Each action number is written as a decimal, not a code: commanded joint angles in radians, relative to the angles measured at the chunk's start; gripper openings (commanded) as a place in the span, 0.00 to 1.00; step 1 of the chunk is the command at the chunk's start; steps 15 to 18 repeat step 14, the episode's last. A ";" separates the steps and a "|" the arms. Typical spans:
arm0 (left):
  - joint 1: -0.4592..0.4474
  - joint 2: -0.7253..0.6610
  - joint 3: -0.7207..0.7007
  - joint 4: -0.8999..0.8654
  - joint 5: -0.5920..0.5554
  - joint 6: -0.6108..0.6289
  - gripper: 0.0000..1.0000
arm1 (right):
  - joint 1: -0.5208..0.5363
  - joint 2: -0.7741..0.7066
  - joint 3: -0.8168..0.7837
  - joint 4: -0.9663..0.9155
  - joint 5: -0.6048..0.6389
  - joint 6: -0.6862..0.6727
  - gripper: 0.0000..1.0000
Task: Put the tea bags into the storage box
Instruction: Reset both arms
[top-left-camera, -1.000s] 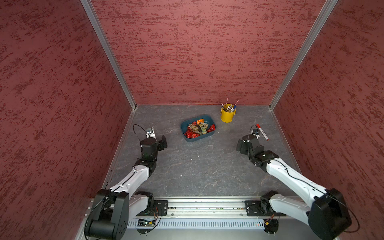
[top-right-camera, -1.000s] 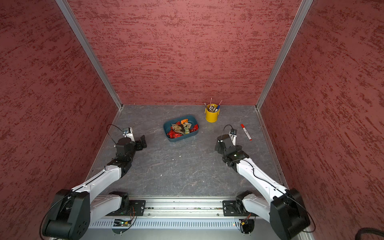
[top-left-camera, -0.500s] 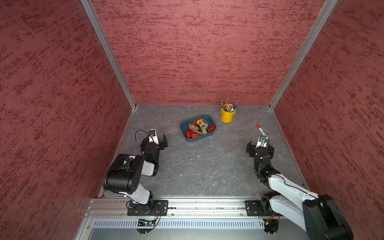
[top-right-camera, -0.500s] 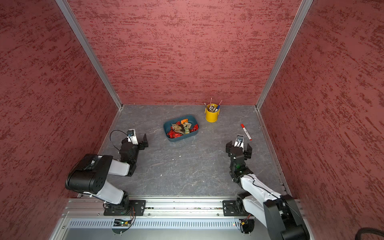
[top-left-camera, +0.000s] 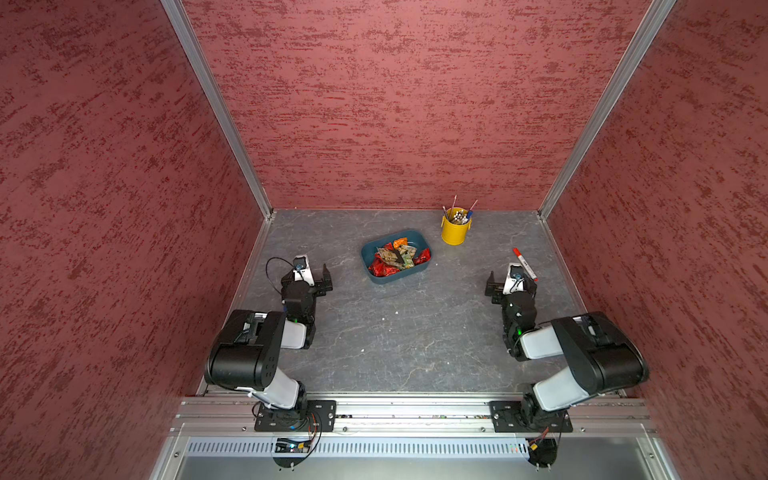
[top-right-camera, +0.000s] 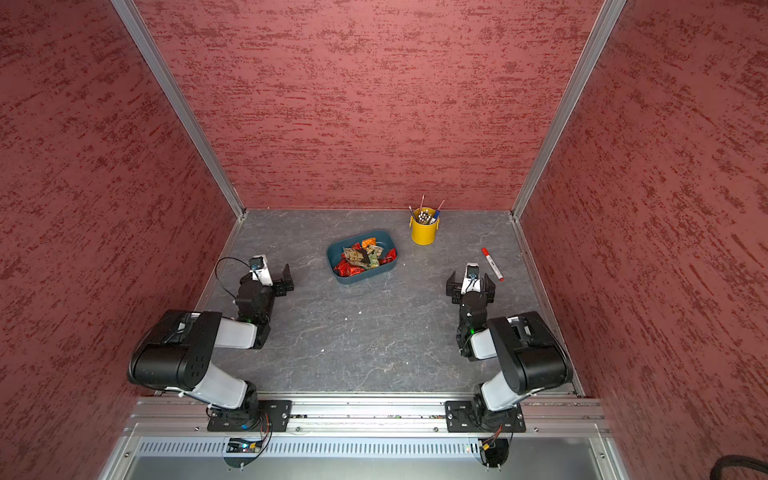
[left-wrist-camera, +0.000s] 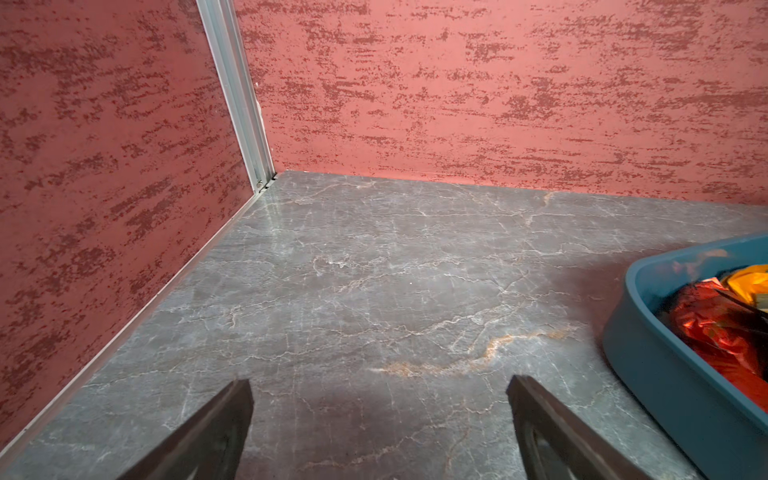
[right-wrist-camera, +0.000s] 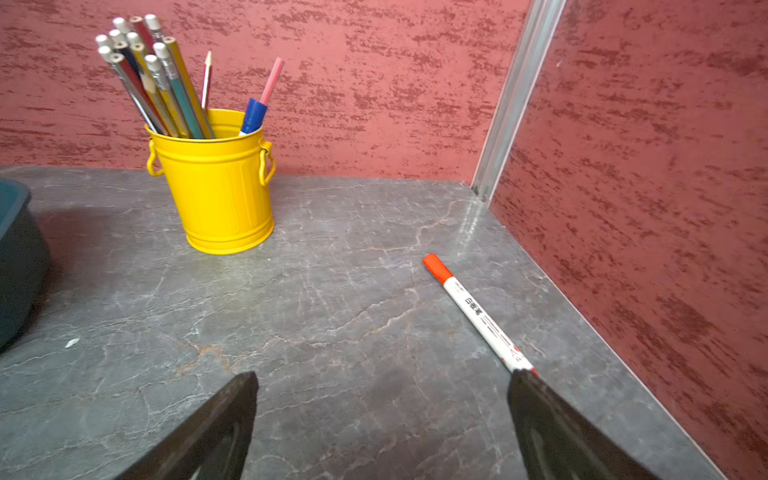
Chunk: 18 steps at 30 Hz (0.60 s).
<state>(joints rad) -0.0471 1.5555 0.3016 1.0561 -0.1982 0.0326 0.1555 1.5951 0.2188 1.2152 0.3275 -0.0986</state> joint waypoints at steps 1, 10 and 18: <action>-0.002 -0.005 0.019 -0.016 0.013 0.006 1.00 | -0.019 -0.024 0.029 -0.012 -0.134 0.001 0.99; 0.005 -0.006 0.030 -0.038 0.026 0.001 1.00 | -0.039 -0.027 0.087 -0.112 -0.113 0.027 0.98; 0.019 -0.008 0.041 -0.065 0.044 -0.010 1.00 | -0.038 -0.027 0.083 -0.106 -0.107 0.028 0.98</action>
